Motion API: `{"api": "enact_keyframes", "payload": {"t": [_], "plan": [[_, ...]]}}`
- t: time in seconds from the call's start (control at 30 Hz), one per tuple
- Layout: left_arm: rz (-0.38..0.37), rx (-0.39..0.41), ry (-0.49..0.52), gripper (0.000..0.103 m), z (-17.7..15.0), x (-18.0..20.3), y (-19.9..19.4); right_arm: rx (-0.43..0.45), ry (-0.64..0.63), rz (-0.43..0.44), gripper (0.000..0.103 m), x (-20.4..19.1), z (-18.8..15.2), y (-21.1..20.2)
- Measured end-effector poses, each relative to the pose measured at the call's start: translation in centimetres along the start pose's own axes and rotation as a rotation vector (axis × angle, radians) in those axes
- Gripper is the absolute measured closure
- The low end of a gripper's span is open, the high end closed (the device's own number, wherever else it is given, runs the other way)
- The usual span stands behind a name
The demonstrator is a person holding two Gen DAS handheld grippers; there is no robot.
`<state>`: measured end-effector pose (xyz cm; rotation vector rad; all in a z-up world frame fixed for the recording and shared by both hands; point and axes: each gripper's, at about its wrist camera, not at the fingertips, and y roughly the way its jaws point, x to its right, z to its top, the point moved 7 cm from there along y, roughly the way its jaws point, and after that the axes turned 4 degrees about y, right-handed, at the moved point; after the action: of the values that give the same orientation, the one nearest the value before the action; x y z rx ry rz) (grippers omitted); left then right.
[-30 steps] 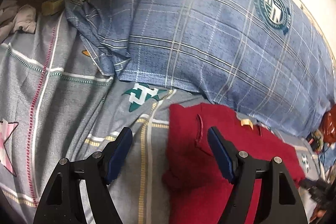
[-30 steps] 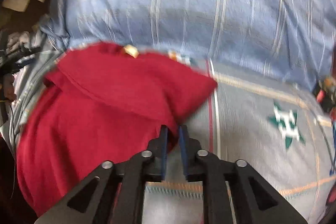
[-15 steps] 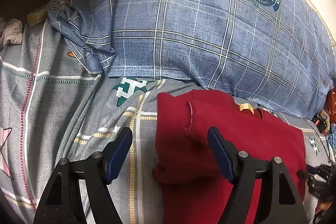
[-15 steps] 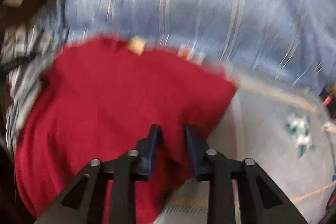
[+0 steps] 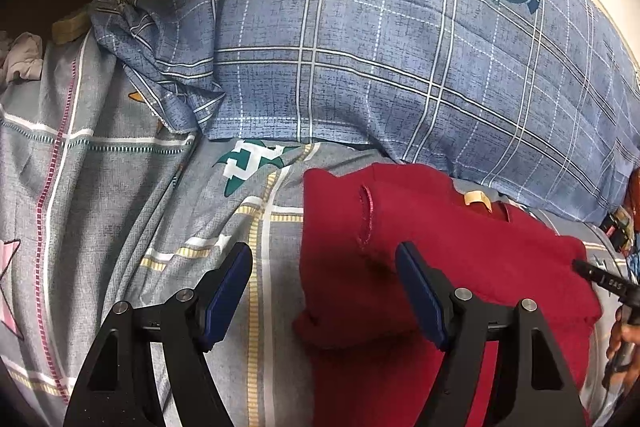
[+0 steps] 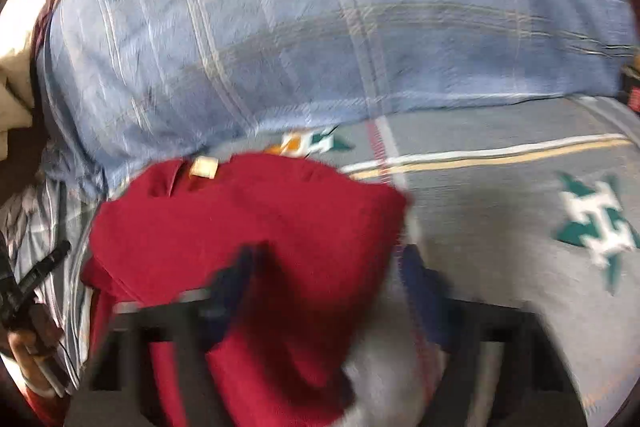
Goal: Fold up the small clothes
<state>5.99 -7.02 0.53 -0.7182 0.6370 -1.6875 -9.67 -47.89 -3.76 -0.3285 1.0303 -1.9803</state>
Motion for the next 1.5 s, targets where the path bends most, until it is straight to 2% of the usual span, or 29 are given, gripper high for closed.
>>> {"api": "enact_keyframes", "payload": {"t": [0.03, 0.07, 0.13, 0.17, 0.23, 0.27, 0.3, 0.33, 0.37, 0.4, 0.43, 0.47, 0.53, 0.6, 0.63, 0.7, 0.77, 0.8, 0.87, 0.97, 1.03, 1.13, 1.2, 1.27, 1.3, 1.37, 1.4, 1.43, 1.5], "plan": [[-0.002, 0.000, -0.004, 0.029, 0.1, 0.0, 0.0, 0.013, -0.064, -0.067, 0.087, -0.3, 0.2, 0.3], [-0.004, 0.000, -0.005, 0.029, 0.2, 0.0, 0.1, 0.058, -0.123, -0.110, 0.090, -0.7, 0.5, -0.1], [0.008, -0.002, -0.003, 0.029, 0.3, -0.1, 0.2, 0.119, -0.162, -0.180, 0.093, -0.4, 0.7, -0.9], [0.021, -0.006, -0.002, 0.029, 0.3, -0.2, 0.3, 0.119, -0.161, -0.223, 0.093, 0.4, 0.8, -0.8], [0.067, -0.029, -0.002, 0.029, 0.2, -0.8, 0.6, 0.065, -0.140, -0.233, 0.091, 1.1, 0.2, 0.3], [0.088, -0.040, -0.012, 0.029, 0.0, -1.3, 0.8, 0.068, -0.130, -0.240, 0.085, 0.9, 0.0, 0.0], [0.099, -0.050, -0.021, 0.029, -0.1, -1.6, 1.0, 0.087, -0.123, -0.248, 0.084, 0.5, 0.0, -0.7], [0.111, -0.067, -0.030, 0.029, -0.3, -1.8, 1.3, 0.119, -0.118, -0.231, 0.079, -0.6, 0.1, -1.8], [0.118, -0.089, -0.033, 0.029, -0.4, -1.8, 1.6, 0.159, -0.122, -0.185, 0.067, -2.2, 0.2, -3.0], [0.118, -0.119, -0.025, 0.029, -0.7, -1.8, 2.2, 0.194, -0.132, -0.138, 0.060, -3.8, 0.3, -3.9], [0.117, -0.140, -0.021, 0.029, -0.8, -1.7, 2.7, 0.239, -0.158, -0.066, 0.047, -6.3, 0.2, -5.1], [0.120, -0.161, -0.020, 0.029, -1.1, -1.6, 3.1, 0.253, -0.192, -0.003, 0.044, -8.9, 0.2, -5.2], [0.126, -0.192, -0.017, 0.029, -1.4, -1.6, 3.9, 0.184, -0.312, 0.144, 0.045, -15.5, -1.3, -3.7], [0.138, -0.206, -0.014, 0.029, -1.4, -1.7, 4.3, 0.132, -0.413, 0.228, 0.047, -20.4, -3.0, -2.2], [0.141, -0.205, -0.012, 0.029, -1.2, -1.8, 4.3, 0.127, -0.470, 0.240, 0.047, -22.6, -3.9, -1.6], [0.160, -0.191, -0.014, 0.029, -0.7, -2.2, 4.1, 0.128, -0.567, 0.211, 0.047, -25.4, -5.0, 0.1], [0.164, -0.174, -0.032, 0.029, -0.1, -3.1, 3.9, 0.063, -0.617, 0.184, 0.050, -26.8, -5.9, 2.8], [0.158, -0.165, -0.050, 0.029, 0.1, -3.4, 3.6, 0.033, -0.624, 0.179, 0.051, -26.8, -6.2, 3.8], [0.139, -0.149, -0.092, 0.029, 0.2, -4.2, 3.1, -0.002, -0.617, 0.160, 0.076, -26.5, -6.5, 5.6], [0.131, -0.119, -0.145, 0.029, 0.4, -5.1, 2.1, -0.005, -0.524, 0.217, 0.092, -25.9, -5.7, 4.6], [0.136, -0.088, -0.142, 0.029, 0.7, -5.3, 1.1, 0.027, -0.523, 0.250, 0.093, -26.2, -5.2, 2.7], [0.140, -0.031, -0.138, 0.029, 1.0, -4.9, -0.1, 0.025, -0.539, 0.304, 0.093, -27.0, -6.3, 1.7], [0.113, -0.029, -0.130, 0.029, 0.6, -4.1, -0.3, 0.008, -0.556, 0.280, 0.085, -27.6, -7.3, 3.1], [0.071, -0.038, -0.117, 0.029, 0.1, -3.1, -0.3, -0.054, -0.546, 0.239, 0.067, -26.9, -8.5, 4.3], [0.046, -0.039, -0.108, 0.029, -0.1, -2.5, -0.3, -0.073, -0.529, 0.235, 0.063, -26.3, -8.7, 4.1], [0.012, -0.038, -0.069, 0.029, -0.5, -1.1, -0.2, -0.034, -0.486, 0.225, 0.055, -23.8, -8.2, 1.7], [0.003, -0.041, -0.033, 0.029, -0.7, -0.2, 0.0, 0.003, -0.457, 0.193, 0.052, -22.1, -7.7, 0.4], [0.002, -0.042, -0.007, 0.029, -0.7, 0.3, 0.3, 0.049, -0.418, 0.129, 0.044, -19.4, -6.8, -1.0], [0.019, -0.048, 0.050, 0.029, -1.2, 1.4, 0.9, 0.110, -0.363, 0.013, 0.041, -14.9, -5.5, -2.7]]}}
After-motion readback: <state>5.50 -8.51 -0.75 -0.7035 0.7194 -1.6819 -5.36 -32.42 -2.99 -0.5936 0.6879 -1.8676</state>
